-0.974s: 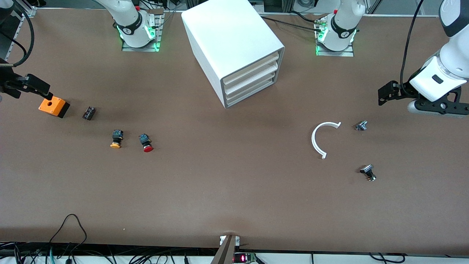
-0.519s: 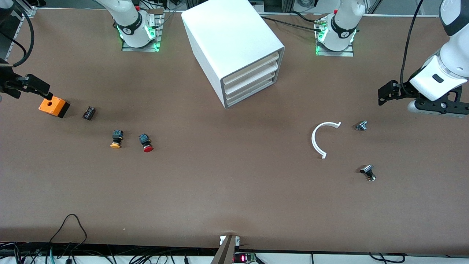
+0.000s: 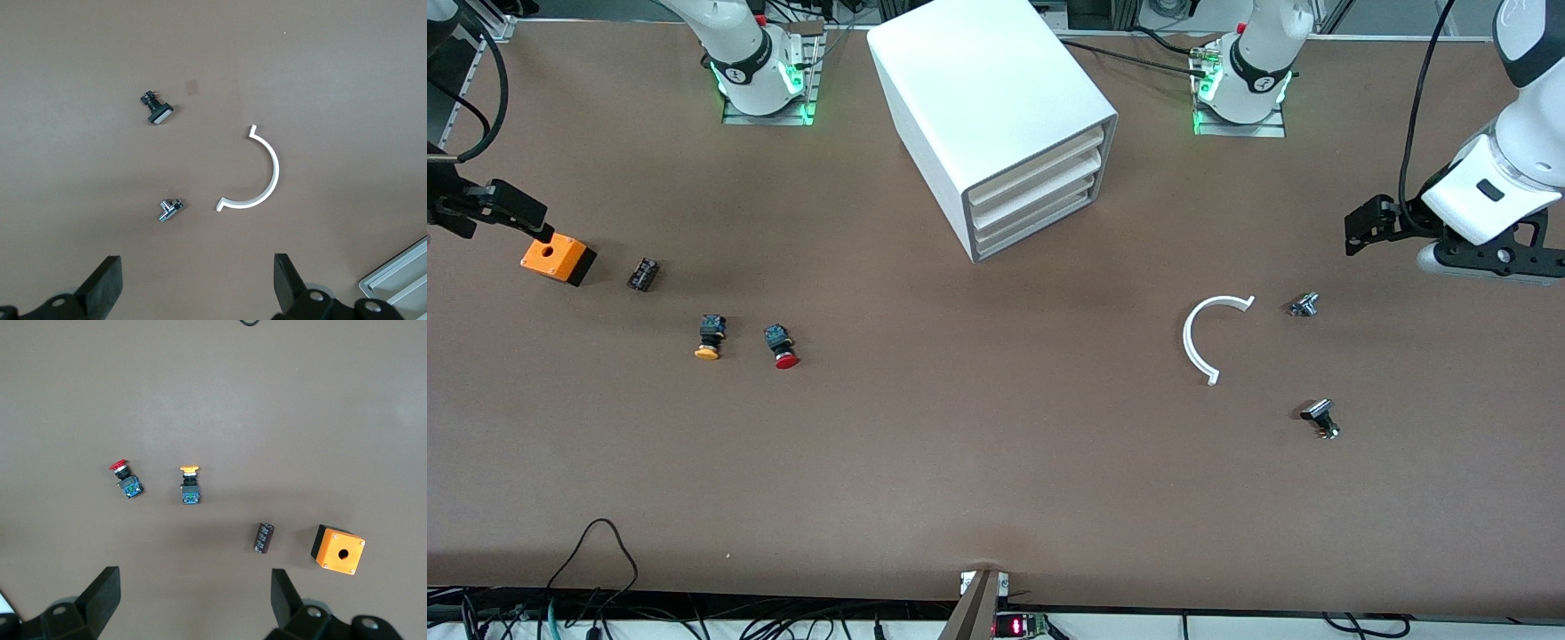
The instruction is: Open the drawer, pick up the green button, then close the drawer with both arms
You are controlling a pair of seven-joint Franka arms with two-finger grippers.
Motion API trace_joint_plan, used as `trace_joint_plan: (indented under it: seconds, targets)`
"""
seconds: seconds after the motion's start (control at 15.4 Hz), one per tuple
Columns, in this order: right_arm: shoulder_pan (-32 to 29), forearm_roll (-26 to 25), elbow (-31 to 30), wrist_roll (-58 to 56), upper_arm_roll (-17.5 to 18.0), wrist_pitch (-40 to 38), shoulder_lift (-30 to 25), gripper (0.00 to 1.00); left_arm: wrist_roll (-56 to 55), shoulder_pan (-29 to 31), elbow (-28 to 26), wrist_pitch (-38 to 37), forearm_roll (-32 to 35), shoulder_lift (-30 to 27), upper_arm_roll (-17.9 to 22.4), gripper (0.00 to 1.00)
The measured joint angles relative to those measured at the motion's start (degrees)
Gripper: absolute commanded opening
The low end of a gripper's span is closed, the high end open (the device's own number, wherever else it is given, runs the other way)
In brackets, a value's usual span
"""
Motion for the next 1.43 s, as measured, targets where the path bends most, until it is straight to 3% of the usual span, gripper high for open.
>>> trace_joint_plan:
  seconds: [0.58,0.97,1.23,1.43]
  targets:
    - [0.1,0.0,0.0,0.0,0.3,0.0,2.4,1.0,0.1,-0.1,0.1,-0.4,-0.4,0.6,-0.4,1.0]
    - [0.2,0.0,0.0,0.0,0.4,-0.1,3.7,1.0,0.3,-0.5,-1.4,-1.6,-2.3,8.8,-3.1,1.0]
    - [1.2,0.1,0.0,-0.1,0.5,-0.3,3.7,1.0,0.3,-0.9,-4.4,-1.0,-13.2,15.9,-6.5,1.0]
    - [2.7,0.1,0.0,-0.1,0.6,-0.8,3.7,1.0,3.8,-1.0,-12.2,5.0,-24.3,18.7,-9.7,1.0]
